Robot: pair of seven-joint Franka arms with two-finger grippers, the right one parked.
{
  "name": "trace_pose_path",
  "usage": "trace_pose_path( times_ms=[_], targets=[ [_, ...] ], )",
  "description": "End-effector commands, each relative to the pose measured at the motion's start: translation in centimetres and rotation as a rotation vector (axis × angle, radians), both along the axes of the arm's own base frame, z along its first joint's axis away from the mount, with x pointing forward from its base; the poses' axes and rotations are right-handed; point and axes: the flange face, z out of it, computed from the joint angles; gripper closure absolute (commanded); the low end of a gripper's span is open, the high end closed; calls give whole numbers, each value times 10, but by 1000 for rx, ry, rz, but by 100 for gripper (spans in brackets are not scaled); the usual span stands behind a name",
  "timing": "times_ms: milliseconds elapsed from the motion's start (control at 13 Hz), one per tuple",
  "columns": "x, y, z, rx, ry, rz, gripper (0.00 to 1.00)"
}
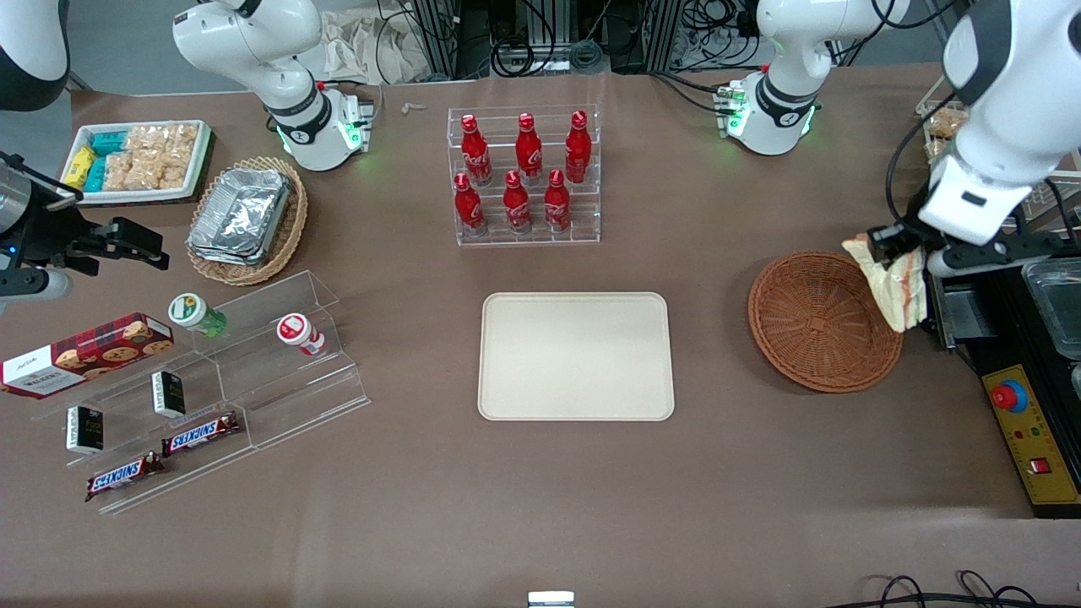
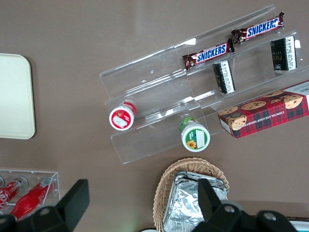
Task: Place sandwich from basket to tray
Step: 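Close the left gripper on the sandwich and lift it up, then carry the sandwich over the cream tray and lower it down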
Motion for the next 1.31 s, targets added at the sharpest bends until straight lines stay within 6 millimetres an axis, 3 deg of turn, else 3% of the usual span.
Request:
trace_pose_path(
  times_ms=[0,231,462,615,769,923,1231],
  targets=[
    [16,-75,29,-31,12,-28,100],
    [19,-161,23,-123,42,-9,100],
    [22,-207,-4,-152,42,-74,100],
    [17,-230,-45,-157,52,-103,100],
    [8,-234,-99,-110,16,-148,100],
    [-9,-254,-146,-127,-19,-205,100],
    [-6,-258,-228,-100,-53,-305,100]
  ],
)
